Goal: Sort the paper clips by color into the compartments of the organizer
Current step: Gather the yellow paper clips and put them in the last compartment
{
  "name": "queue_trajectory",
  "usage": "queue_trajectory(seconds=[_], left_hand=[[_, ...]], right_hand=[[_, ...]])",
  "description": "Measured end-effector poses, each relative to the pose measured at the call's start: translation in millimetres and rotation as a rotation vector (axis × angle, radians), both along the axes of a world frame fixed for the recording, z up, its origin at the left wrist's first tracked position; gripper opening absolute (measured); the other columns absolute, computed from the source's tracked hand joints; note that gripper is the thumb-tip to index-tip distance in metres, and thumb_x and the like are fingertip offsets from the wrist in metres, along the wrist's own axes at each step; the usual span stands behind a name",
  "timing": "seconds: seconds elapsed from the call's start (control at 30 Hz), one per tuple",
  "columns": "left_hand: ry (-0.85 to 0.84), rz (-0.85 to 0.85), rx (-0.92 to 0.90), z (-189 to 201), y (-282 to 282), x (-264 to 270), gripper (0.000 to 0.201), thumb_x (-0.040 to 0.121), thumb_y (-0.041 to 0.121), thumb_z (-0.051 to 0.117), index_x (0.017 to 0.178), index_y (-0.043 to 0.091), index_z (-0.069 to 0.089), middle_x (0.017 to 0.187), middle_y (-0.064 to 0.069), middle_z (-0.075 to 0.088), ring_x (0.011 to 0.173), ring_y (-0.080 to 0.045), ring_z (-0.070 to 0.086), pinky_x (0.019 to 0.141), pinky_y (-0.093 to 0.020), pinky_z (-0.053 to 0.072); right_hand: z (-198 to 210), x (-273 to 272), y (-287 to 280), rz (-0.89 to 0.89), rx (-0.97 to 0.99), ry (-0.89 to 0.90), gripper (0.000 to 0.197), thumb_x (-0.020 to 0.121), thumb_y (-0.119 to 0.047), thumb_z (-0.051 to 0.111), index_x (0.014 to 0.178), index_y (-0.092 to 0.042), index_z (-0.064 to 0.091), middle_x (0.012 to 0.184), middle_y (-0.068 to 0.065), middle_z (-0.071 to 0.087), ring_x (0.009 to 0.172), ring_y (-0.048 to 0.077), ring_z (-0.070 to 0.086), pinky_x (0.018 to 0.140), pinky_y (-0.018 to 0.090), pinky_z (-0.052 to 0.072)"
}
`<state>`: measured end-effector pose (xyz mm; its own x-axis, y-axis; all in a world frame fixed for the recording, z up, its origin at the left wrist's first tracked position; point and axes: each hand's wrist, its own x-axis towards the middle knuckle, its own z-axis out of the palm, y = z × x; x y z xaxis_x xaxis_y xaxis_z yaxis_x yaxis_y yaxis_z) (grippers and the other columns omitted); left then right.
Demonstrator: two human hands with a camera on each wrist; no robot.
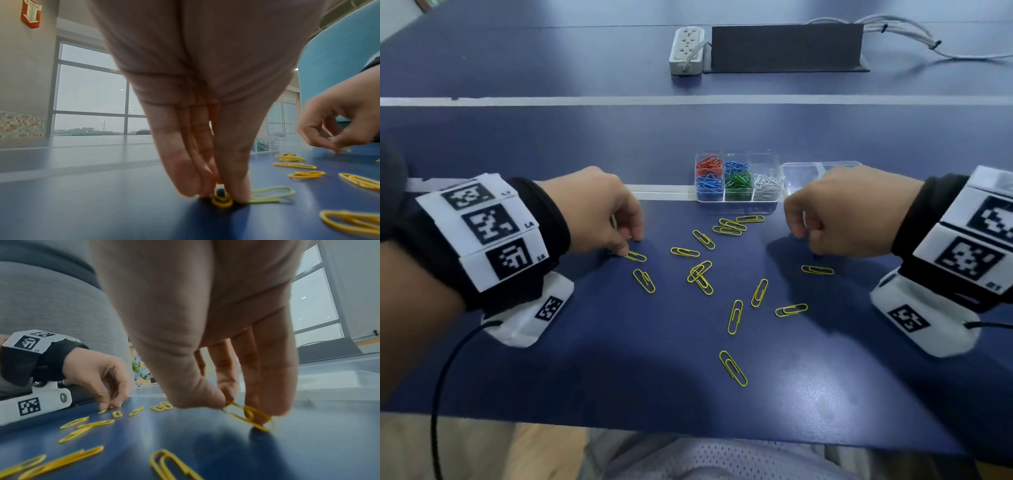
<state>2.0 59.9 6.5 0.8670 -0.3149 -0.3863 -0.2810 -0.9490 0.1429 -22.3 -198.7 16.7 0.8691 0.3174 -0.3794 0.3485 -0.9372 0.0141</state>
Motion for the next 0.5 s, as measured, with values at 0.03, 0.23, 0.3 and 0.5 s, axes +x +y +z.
queue_trajectory(seconds=[0.03,0.23,0.3,0.5], left_hand=[[-0.005,0.006,-0.014,-1,1,0,0.016,0.071,0.017,0.076,0.076,0.030,0.068,0.070,0.011,0.068,0.065,0.004,0.059,0.066,-0.013,0.042],[-0.056,0.020,-0.157,-3,7,-7,0.027,0.073,0.005,0.063,0.077,0.032,0.067,0.061,0.019,0.063,0.073,0.010,0.058,0.062,-0.007,0.040],[-0.089,0.014,-0.179,-2,5,-9,0.029,0.073,0.004,0.059,0.081,0.030,0.067,0.062,0.024,0.064,0.067,0.005,0.060,0.062,-0.005,0.039],[-0.112,0.000,-0.270,2,-10,-9,0.028,0.075,0.003,0.056,0.083,0.029,0.064,0.078,0.009,0.070,0.075,-0.013,0.067,0.076,-0.021,0.049]], right_hand=[[0,2,3,0.017,0.032,-0.027,0.015,0.077,-0.017,0.055,0.077,-0.032,0.054,0.086,-0.004,0.060,0.084,0.024,0.051,0.078,0.033,0.049],[-2,12,32,0.149,0.106,-0.104,0.032,0.084,-0.006,0.049,0.100,-0.023,0.071,0.111,0.004,0.054,0.105,0.029,0.054,0.080,0.032,0.045],[-5,17,38,0.188,0.086,-0.112,0.032,0.081,-0.003,0.050,0.098,-0.020,0.072,0.111,0.005,0.057,0.103,0.030,0.056,0.086,0.034,0.048],[-14,24,43,0.166,0.045,-0.117,0.016,0.076,-0.012,0.064,0.086,-0.020,0.072,0.086,0.008,0.063,0.092,0.037,0.061,0.075,0.033,0.051]])
